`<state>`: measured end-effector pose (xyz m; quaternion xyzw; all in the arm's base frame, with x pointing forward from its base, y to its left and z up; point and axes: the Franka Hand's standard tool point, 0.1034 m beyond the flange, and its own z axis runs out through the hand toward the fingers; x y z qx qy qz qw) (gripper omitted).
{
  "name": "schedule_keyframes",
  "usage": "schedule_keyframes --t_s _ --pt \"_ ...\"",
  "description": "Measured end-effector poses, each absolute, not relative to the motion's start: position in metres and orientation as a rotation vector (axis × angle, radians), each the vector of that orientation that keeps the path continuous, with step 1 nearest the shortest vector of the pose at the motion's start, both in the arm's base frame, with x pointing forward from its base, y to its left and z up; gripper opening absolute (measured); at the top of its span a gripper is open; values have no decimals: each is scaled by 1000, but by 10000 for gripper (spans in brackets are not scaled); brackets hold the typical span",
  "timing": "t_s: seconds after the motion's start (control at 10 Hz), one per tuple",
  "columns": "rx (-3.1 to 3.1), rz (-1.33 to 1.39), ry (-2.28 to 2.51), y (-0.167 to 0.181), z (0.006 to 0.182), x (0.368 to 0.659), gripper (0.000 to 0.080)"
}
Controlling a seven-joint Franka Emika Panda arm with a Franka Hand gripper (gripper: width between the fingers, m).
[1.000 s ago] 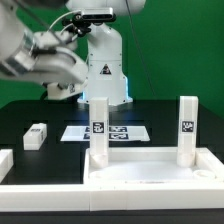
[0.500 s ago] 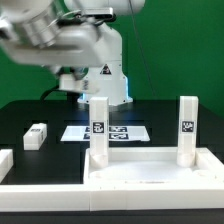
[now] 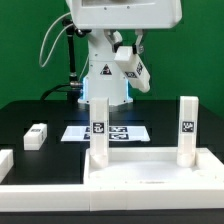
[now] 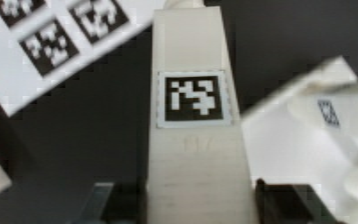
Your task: Assemble desk
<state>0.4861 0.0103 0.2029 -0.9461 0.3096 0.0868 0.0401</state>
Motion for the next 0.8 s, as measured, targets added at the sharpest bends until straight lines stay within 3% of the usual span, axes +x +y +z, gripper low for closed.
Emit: schedule_keyframes --t_s 0.2,0.5,0.8 --pt "-2961 83 916 6 196 500 287" --pt "-3034 -426 780 9 216 564 287" --pt "-2991 -659 753 28 218 574 287"
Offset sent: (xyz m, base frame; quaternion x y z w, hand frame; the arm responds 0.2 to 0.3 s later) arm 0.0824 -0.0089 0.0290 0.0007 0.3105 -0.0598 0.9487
